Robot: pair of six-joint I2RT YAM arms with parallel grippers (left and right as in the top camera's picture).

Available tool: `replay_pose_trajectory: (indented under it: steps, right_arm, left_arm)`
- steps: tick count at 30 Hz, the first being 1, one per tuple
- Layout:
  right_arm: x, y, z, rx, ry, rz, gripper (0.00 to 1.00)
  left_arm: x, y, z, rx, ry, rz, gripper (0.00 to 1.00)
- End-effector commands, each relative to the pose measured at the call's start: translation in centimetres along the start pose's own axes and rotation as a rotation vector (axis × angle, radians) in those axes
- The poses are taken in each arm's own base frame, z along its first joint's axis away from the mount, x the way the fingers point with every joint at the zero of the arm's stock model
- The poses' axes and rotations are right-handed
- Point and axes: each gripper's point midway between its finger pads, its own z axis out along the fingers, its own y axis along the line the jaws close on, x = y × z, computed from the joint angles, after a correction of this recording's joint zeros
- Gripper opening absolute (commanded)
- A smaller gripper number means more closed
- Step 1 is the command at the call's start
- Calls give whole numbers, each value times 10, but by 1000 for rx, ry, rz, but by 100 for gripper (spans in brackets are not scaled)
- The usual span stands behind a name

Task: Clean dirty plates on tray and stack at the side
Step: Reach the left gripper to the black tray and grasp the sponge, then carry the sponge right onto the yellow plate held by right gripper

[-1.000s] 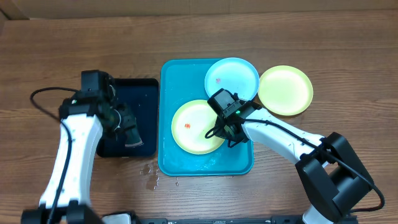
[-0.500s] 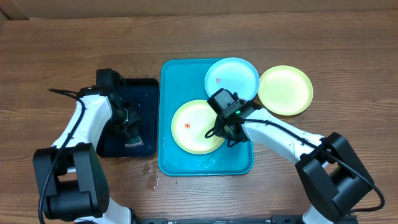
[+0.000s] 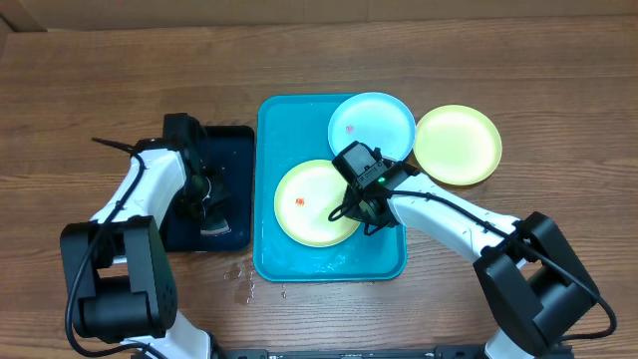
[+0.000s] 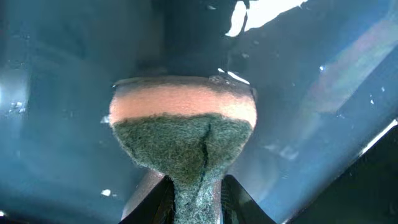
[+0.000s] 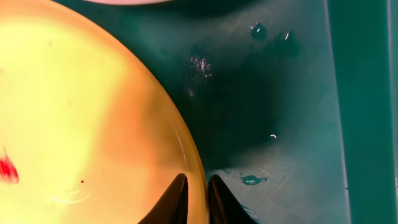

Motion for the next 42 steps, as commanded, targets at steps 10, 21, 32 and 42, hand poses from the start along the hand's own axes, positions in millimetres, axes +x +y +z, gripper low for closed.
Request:
replay_pose_trajectory:
  steps: [10, 21, 32, 42]
  right_arm:
    - [-3, -1, -2, 3, -19, -1, 15]
    - [-5, 1, -2, -3, -23, -2, 24]
    - [-5, 1, -2, -6, -26, -1, 37]
    - [-5, 1, -2, -5, -26, -1, 38]
  left_arm:
    - [14, 2, 5, -15, 62, 66, 13]
    - [-25, -13, -33, 16, -81, 163, 4]
    - [-36, -19, -51, 29, -153, 192, 4]
    - [-30, 1, -23, -54, -163, 167, 4]
